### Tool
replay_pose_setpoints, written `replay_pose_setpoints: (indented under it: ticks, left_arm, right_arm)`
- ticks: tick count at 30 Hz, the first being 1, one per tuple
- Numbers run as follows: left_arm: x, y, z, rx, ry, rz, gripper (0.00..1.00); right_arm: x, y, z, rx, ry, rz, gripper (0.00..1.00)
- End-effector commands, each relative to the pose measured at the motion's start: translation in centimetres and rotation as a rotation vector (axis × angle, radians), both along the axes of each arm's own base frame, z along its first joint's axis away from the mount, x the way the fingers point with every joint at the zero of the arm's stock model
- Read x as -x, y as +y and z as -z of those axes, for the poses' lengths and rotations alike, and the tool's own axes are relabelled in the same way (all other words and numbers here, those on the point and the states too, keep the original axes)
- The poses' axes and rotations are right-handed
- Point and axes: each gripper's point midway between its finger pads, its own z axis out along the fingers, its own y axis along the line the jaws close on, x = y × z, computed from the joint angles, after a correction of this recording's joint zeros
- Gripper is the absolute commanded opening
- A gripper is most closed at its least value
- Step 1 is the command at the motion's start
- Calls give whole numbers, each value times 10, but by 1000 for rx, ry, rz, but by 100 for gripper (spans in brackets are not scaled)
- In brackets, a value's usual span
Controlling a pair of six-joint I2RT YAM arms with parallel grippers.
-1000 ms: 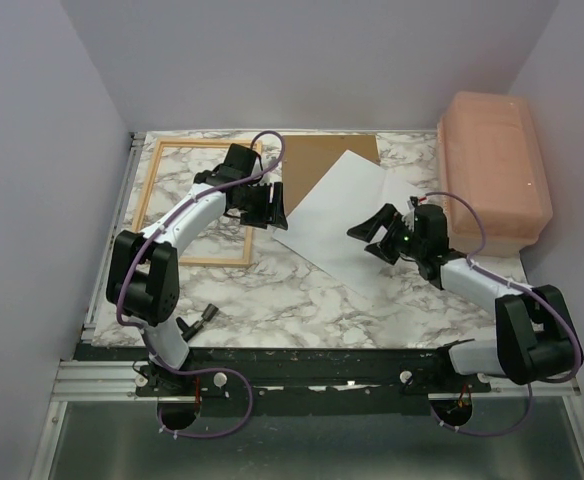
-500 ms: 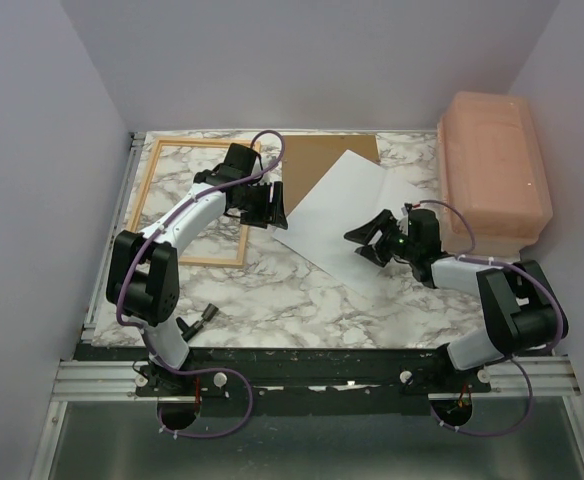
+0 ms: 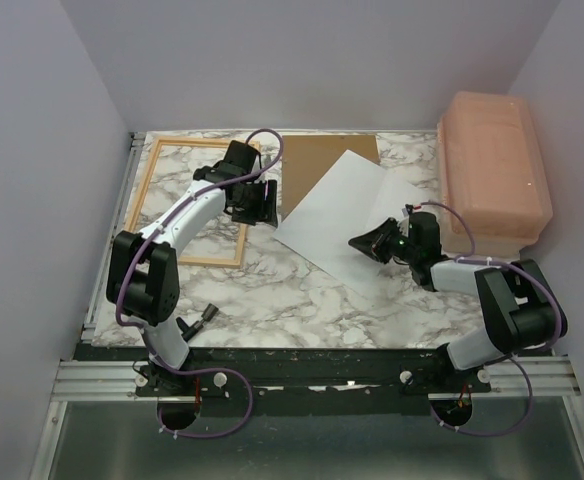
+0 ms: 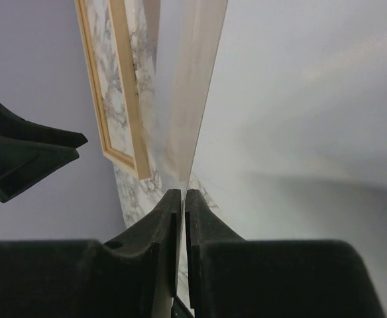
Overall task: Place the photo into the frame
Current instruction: Pick up the photo frame item at the center of the board.
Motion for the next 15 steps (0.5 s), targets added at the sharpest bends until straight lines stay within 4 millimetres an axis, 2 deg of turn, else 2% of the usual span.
replay_pose_setpoints:
  ticks: [1, 7, 12, 15]
  left_arm:
    - [-13, 36, 6, -219, -24, -94, 60]
    - [-16, 63, 17, -351, 3, -125, 58]
    - [-14, 80, 33, -379, 78, -150, 57]
    - [-12, 82, 45, -367, 133, -147, 57]
  right_arm:
    - [2, -2, -8, 25, -33, 1, 10]
    - [1, -17, -31, 124, -76, 44, 1]
    - [-3, -34, -73, 200, -161, 113, 1]
    - [-3, -43, -101, 228, -211, 153, 1]
